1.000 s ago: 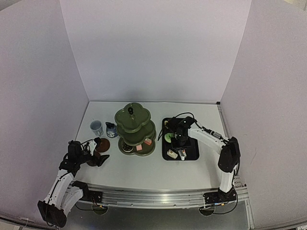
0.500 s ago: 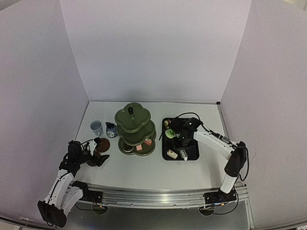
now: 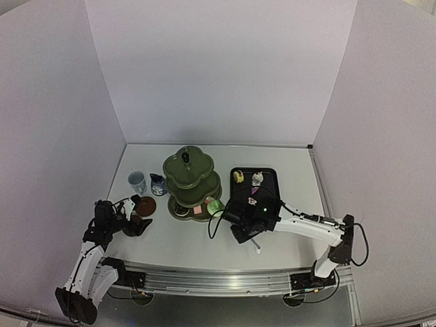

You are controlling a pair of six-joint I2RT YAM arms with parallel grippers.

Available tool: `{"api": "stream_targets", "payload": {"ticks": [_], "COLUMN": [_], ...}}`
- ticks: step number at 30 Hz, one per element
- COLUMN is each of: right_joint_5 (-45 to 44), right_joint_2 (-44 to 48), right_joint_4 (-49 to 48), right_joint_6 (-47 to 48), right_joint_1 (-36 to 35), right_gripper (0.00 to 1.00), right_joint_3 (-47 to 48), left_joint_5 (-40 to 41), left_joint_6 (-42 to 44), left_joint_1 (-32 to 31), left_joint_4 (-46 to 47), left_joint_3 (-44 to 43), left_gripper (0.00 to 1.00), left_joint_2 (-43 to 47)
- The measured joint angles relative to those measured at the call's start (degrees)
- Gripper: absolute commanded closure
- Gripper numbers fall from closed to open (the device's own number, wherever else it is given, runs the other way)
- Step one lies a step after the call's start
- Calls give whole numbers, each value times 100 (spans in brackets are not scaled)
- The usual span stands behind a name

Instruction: Serve the afternoon tea

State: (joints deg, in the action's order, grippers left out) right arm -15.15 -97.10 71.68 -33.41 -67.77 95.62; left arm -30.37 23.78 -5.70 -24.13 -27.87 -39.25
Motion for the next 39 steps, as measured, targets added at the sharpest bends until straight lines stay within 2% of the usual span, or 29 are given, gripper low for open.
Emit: {"api": "stream_targets", "payload": {"ticks": [7,11,13,17,22,39], "right_joint_5": [1,-100,-187,-553,-1140,-2478], "right_joint_2": [-194,-998,-1633,-2882,-3844,-4839], "right_joint_4": [74,47,-8,-353,-463,-1284], "right_joint_6": [77,428,705,1281,1667,2123], "right_joint_1": [-930,-1286,-1358,-1380,-1283,-815], "right_gripper": [100,100,100,100,100,100], "right_joint_3": [180,1086,1843,3125,3985,4528], "left_joint_5": [219,331,352,438,643,754], "left_joint_6": [360,441,426,386,338,324], "left_joint_1": [207,313,400,494,501,501], "left_joint_4": [-554,-696,-690,-686,-683,-641], "left_joint_3": [-282,-326,-326,-326,-326,-326], "left_gripper": [4,3,3,3,3,3], "left_joint_2": [257,441,498,571,618,728]}}
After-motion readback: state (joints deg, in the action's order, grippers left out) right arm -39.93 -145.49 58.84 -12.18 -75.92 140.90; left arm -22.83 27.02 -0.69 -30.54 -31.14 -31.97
